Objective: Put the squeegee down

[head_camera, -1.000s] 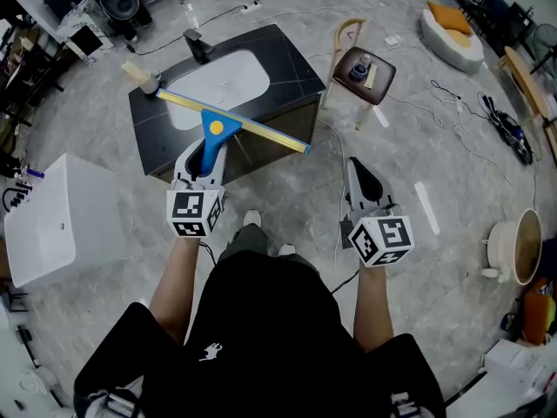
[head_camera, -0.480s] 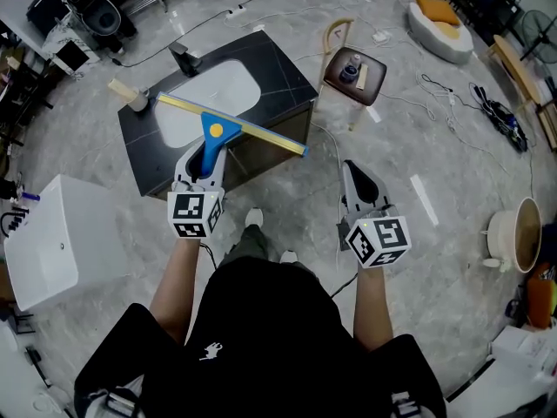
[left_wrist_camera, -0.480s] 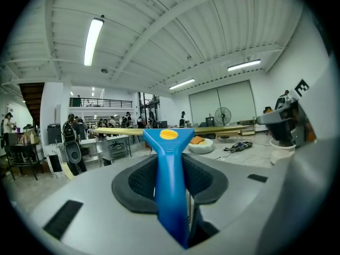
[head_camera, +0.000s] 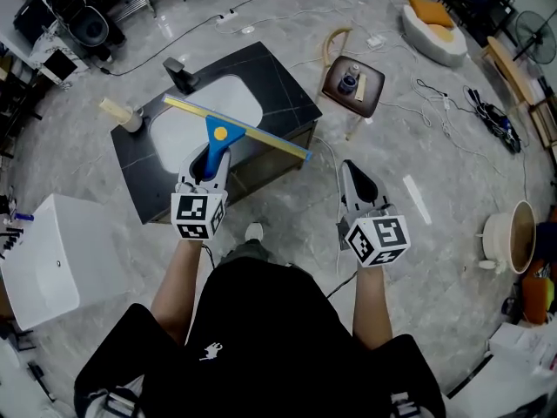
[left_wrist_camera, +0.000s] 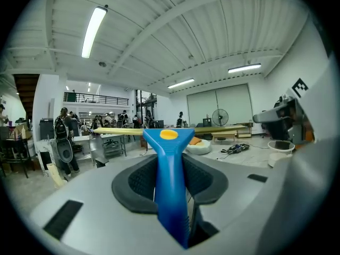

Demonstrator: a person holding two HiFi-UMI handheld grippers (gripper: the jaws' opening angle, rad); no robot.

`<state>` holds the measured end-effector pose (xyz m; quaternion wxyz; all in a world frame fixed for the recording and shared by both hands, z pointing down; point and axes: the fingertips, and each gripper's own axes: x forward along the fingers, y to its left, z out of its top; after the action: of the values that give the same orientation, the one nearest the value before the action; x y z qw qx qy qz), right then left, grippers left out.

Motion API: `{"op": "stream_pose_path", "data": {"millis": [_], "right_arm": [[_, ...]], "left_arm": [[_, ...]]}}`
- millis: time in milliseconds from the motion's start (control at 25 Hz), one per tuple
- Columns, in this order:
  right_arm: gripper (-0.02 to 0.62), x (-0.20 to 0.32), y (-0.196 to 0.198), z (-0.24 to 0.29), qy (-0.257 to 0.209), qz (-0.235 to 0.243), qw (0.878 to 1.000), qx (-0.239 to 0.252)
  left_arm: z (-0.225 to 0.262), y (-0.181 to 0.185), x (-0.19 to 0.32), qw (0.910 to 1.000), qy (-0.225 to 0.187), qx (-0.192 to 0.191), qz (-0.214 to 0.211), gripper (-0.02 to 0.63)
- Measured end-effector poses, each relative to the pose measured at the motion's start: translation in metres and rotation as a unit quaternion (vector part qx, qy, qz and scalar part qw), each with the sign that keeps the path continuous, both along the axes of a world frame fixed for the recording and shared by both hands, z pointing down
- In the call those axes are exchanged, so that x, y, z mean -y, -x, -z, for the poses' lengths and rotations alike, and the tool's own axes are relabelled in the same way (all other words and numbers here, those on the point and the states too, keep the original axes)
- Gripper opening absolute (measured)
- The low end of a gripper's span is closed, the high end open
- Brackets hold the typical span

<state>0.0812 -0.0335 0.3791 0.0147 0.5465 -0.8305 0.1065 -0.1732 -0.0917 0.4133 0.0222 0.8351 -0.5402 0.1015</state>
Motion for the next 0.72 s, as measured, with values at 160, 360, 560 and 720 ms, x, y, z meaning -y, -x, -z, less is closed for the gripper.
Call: {"op": "stream_pose_path", "data": {"millis": [160, 360, 560, 720], "right_arm": [[0.002, 0.027, 0.015, 0.005, -0.001, -0.007, 1.000, -0.008], [0.002, 0.059, 0.033, 0.012, -0.001, -0.024, 1.000, -0.019], [0.002, 0.089, 0.052, 0.017, -0.005, -0.041, 0.999, -0.027], [0.002, 0.105, 0.070, 0.015, -0.004, -0.047, 0.998, -0.034]], "left_arm": [[-0.001, 0.012, 0.032, 0.9999, 0.001, -0.005, -0.010, 0.127], [0.001, 0.029, 0.071, 0.9996, 0.002, -0.013, -0.025, 0.127], [-0.001, 0.045, 0.107, 0.9989, 0.003, -0.022, -0.042, 0.127], [-0.006, 0.055, 0.126, 0.9980, 0.005, -0.027, -0.058, 0.127]]}}
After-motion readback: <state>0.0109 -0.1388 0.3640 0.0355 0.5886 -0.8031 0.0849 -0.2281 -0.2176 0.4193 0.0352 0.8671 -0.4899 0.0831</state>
